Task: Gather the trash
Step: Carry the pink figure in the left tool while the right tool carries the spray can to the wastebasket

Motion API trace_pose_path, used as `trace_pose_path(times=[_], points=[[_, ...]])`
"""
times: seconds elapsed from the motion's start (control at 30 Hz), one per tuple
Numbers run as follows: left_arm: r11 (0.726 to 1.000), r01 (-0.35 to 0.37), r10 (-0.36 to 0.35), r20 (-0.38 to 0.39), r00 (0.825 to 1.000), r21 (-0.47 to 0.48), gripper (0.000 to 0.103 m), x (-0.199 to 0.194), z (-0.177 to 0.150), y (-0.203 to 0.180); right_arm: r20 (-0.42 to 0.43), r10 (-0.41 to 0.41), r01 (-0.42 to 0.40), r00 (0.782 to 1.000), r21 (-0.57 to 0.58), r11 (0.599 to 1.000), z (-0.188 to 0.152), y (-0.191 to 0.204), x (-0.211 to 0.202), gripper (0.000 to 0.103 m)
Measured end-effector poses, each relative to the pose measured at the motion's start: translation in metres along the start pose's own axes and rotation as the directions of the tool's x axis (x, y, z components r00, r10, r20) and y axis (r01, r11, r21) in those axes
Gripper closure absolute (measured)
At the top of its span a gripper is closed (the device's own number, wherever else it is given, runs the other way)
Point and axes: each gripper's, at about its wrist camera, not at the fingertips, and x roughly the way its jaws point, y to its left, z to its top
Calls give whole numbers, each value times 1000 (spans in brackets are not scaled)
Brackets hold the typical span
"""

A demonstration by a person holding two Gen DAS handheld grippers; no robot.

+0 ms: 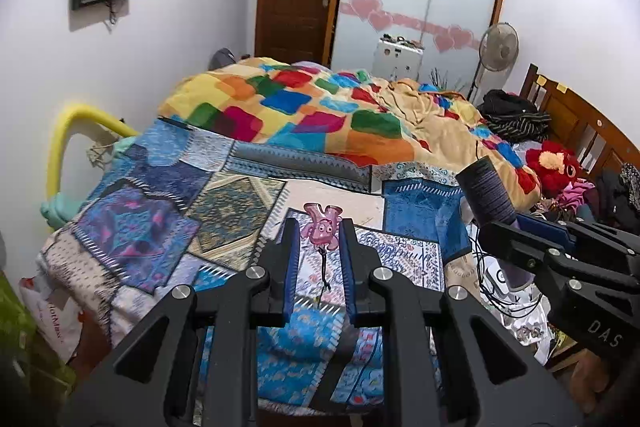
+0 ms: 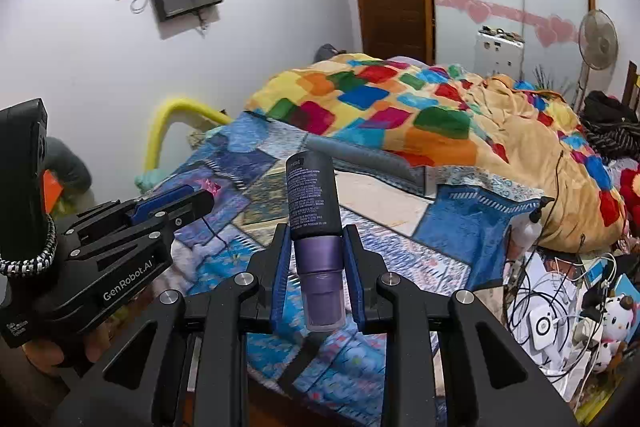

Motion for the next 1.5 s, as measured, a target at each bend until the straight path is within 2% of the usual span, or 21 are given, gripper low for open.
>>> trace_pose_path(times=[0.4,0.53,0.83,1.1,1.23,1.43,1.5], points=[[996,-79,81,52,995,-38,85,-97,-46,57,-7,88,-88,996,-107,990,-25,93,-28,79],[990,-137,139,54,989,-37,85,-124,-69,82,-28,123,-125,992,-145,981,-37,129,-26,79],[973,-205,209,20,978,-110,85,-162,-120,146,-116,185,-207,976,-223,952,-69,203,-2,79],[949,-245,232,-85,969,-197,85,-155,-174,212,-255,210,-278,944,-272,921,-100,257,44,79],[934,-279,247,-165,955,-222,85,-137,-204,238,-322,193,-293,927,-299,908,-119,276,72,79],[907,-308,221,-298,929,-287,85,-96,-252,274,-445,161,-315,881,-298,901,-151,290,126,79],[895,-312,197,-345,918,-318,85,-80,-267,284,-492,160,-331,856,-284,900,-161,293,145,79]])
